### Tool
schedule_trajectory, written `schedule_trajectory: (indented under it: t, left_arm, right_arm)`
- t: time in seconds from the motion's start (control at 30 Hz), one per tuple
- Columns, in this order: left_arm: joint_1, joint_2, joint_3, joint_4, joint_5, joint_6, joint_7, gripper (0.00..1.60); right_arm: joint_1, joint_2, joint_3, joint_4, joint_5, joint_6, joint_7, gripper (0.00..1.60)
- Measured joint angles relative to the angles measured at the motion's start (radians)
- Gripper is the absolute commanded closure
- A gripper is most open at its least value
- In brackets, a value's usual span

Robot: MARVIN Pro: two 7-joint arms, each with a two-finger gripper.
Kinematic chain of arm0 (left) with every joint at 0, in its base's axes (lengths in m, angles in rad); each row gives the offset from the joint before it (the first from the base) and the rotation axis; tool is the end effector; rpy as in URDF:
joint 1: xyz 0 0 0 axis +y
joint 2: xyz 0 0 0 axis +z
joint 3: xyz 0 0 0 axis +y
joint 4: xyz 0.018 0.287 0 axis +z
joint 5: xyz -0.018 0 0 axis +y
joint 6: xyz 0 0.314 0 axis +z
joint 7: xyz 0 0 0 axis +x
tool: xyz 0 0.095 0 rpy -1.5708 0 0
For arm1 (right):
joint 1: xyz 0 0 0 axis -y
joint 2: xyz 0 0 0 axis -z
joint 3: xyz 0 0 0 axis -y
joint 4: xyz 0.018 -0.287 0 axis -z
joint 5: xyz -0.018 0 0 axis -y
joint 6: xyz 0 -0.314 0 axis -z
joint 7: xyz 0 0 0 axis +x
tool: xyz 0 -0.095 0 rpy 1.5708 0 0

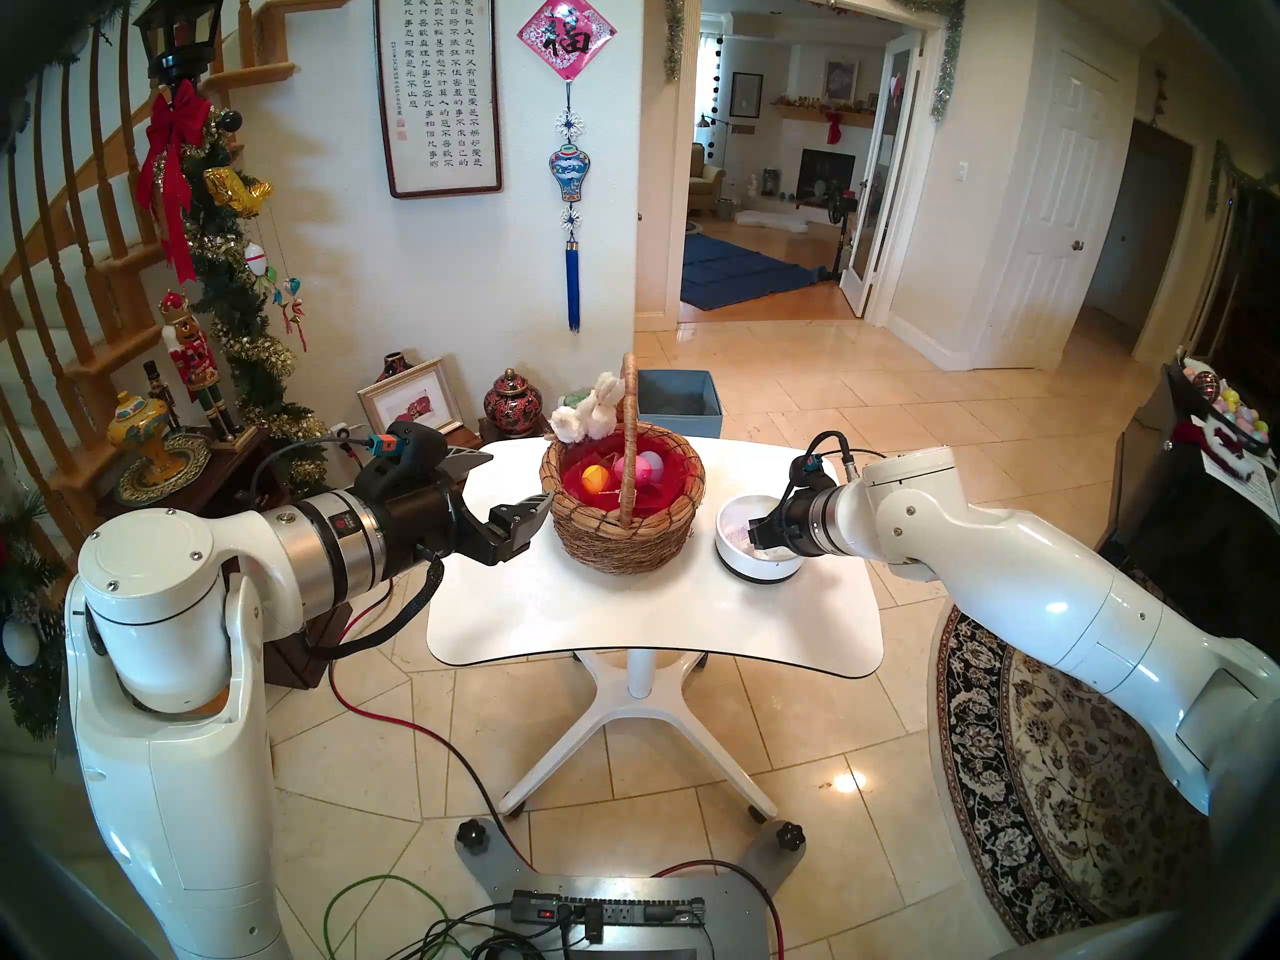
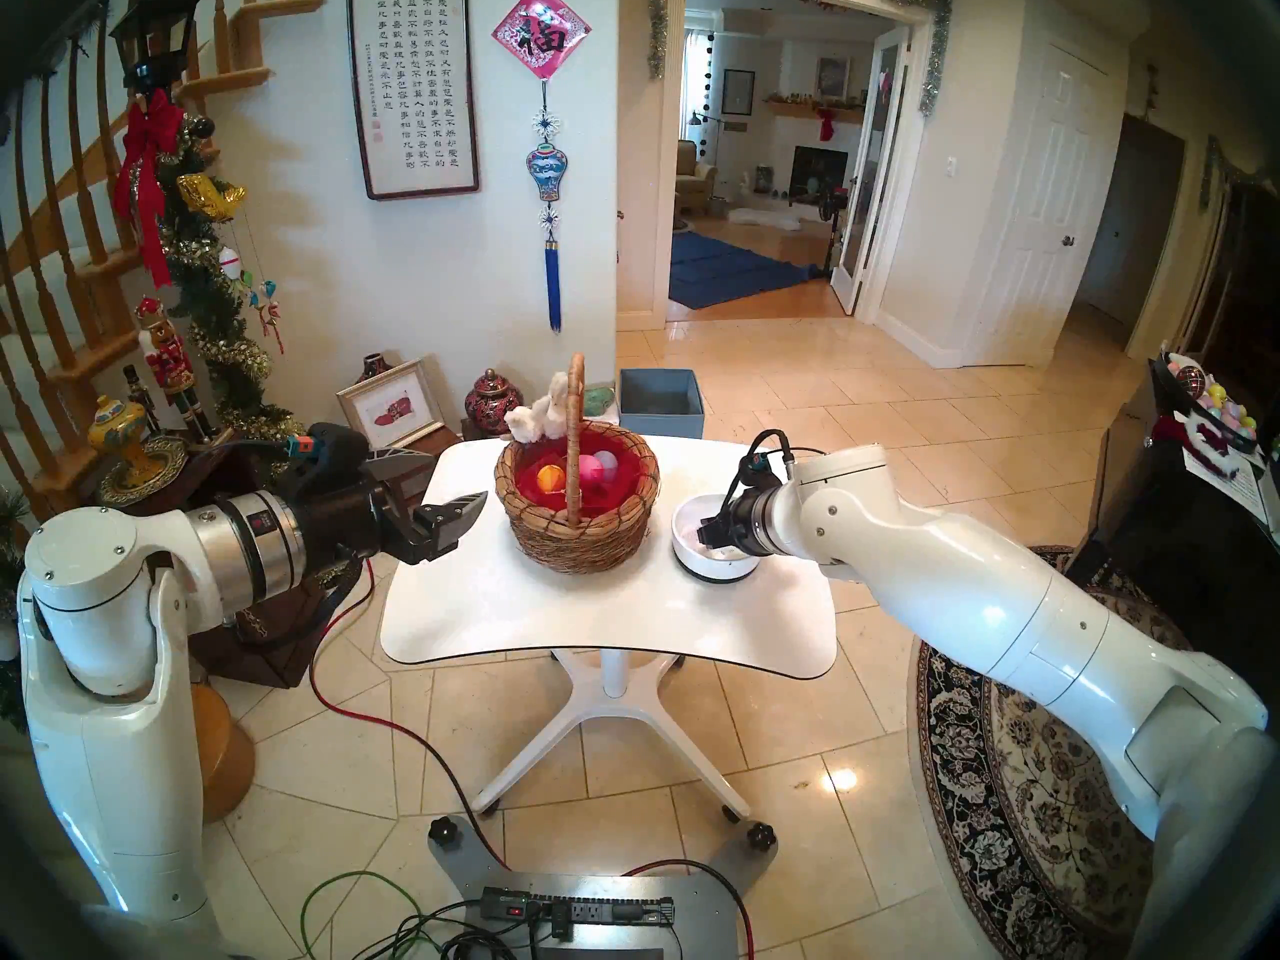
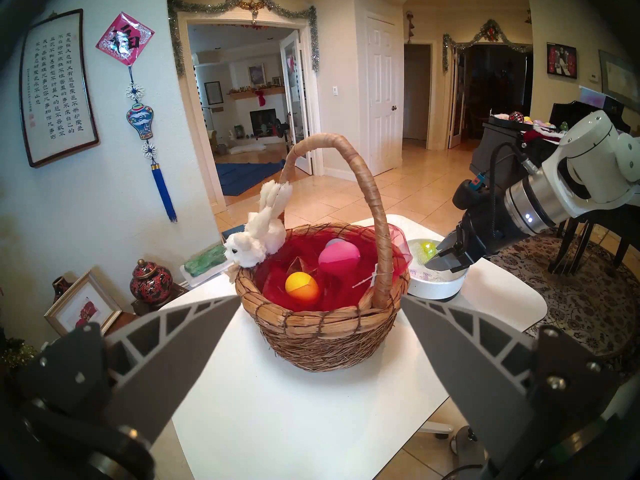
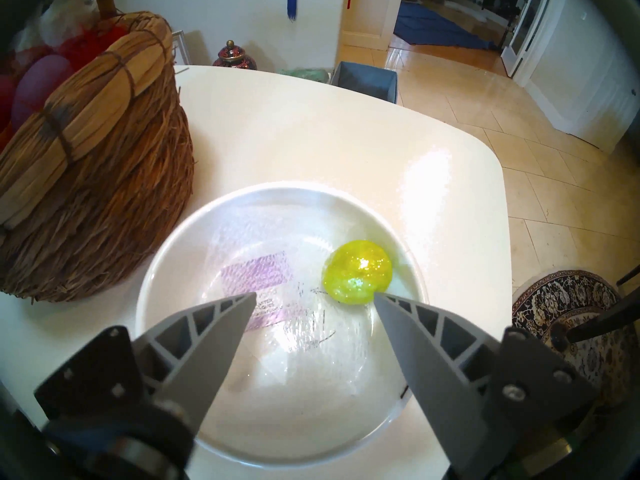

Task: Put easter egg into basket

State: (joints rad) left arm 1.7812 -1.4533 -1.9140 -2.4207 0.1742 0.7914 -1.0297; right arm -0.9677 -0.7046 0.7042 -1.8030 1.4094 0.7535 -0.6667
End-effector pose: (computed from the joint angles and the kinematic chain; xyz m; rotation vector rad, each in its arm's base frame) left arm 0.2851 0.0383 -0.1274 2.2024 -0.7696 1.6656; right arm 0.4316 -0.0038 -0.2299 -2.8702 -0.3902 -1.1366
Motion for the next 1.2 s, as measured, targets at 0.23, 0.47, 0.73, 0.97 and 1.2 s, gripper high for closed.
schedule_trajectory:
  t: [0.23,0.47,0.73,0.97,1.2]
  left_arm:
    - [0.0,0.0,0.0,0.0,0.0,0.0,0.0,0.0]
    - [0.0,0.0,0.0,0.0,0.0,0.0,0.0,0.0]
    - [0.0,0.0,0.0,0.0,0.0,0.0,0.0,0.0]
    - [0.0,0.0,0.0,0.0,0.0,0.0,0.0,0.0]
    - [0.0,0.0,0.0,0.0,0.0,0.0,0.0,0.0]
  right_arm:
    - [0.003,-0.01,-0.002,-0.001,-0.007,0.009,-0.019,0.35]
    - [0.002,-0.014,-0.001,-0.004,-0.007,0.001,-0.021,0.36]
    - [0.002,-0.017,-0.001,-0.008,-0.006,-0.002,-0.035,0.36]
    - [0.001,-0.011,-0.001,-0.013,-0.005,-0.002,-0.054,0.4]
    - [-0.001,-0.004,-0.001,-0.017,-0.003,-0.004,-0.064,0.43]
